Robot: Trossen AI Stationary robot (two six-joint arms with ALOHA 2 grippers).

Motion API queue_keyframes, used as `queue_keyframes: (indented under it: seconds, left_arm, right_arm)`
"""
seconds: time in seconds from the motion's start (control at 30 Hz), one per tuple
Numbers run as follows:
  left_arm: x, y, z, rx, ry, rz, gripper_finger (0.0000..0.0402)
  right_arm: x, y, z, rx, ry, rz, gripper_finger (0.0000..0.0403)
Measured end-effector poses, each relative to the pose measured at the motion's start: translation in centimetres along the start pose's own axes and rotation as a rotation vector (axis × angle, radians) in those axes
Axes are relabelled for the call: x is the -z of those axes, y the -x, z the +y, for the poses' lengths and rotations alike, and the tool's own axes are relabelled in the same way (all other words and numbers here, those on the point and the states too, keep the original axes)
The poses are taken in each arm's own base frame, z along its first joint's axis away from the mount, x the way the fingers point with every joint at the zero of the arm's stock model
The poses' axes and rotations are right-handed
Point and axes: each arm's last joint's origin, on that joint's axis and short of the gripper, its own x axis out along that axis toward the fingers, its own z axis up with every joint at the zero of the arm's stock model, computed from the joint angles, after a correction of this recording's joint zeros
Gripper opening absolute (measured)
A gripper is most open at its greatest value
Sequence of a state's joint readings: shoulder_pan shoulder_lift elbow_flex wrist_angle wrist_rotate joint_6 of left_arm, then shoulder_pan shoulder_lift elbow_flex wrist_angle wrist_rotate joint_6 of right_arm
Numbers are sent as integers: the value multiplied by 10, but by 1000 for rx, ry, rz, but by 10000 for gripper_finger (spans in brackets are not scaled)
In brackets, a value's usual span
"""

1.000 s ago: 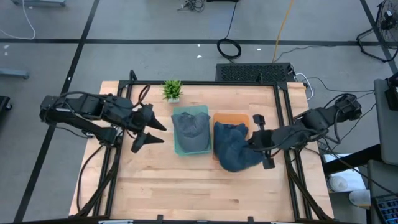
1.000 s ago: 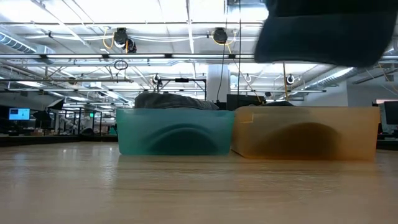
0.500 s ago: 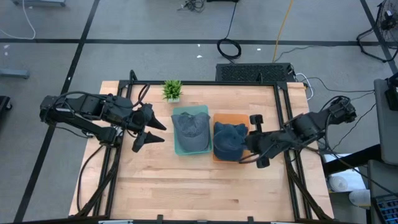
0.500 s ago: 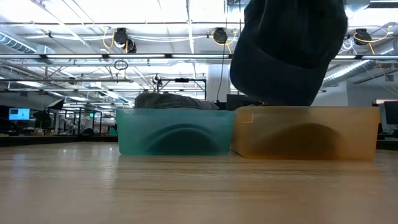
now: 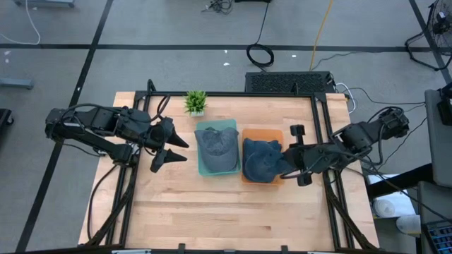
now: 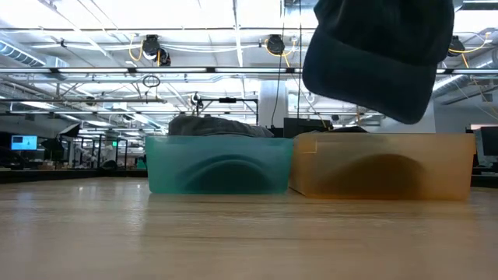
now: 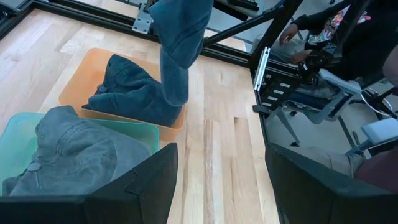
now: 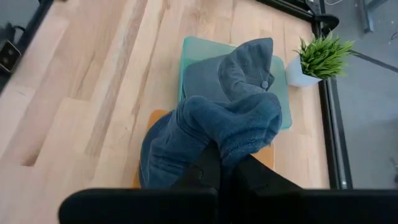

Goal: Pick & Place hat
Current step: Put the blue cap into the orange bin

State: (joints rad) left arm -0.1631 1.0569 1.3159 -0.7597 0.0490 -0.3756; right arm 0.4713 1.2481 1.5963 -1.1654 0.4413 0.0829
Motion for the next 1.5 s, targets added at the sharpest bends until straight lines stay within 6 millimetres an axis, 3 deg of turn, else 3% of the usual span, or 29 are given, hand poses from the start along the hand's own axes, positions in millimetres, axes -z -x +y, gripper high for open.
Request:
queue_keyframes:
  seconds: [0.13, 0.33, 0.6, 1.0, 1.2, 1.5]
  left_arm:
    - [0, 0, 0, -4, -6, -2, 250]
    - [0, 0, 1, -23, -14, -9, 250]
    - [0, -1, 1, -23, -4, -8, 250]
    - [3, -1, 2, -34, 53, 22, 250]
    - [9, -1, 4, -63, 109, 83, 250]
    - [8, -1, 6, -132, 26, 61, 250]
  right_arm:
    - [0, 1, 1, -28, -30, -6, 0]
    - [10, -19, 10, -59, -8, 70, 0]
    - [11, -13, 6, -91, -48, 54, 0]
    - [20, -66, -3, -69, 135, 6, 0]
    - [35, -94, -21, -87, 103, 44, 0]
    - [64, -139, -25, -101, 78, -13, 0]
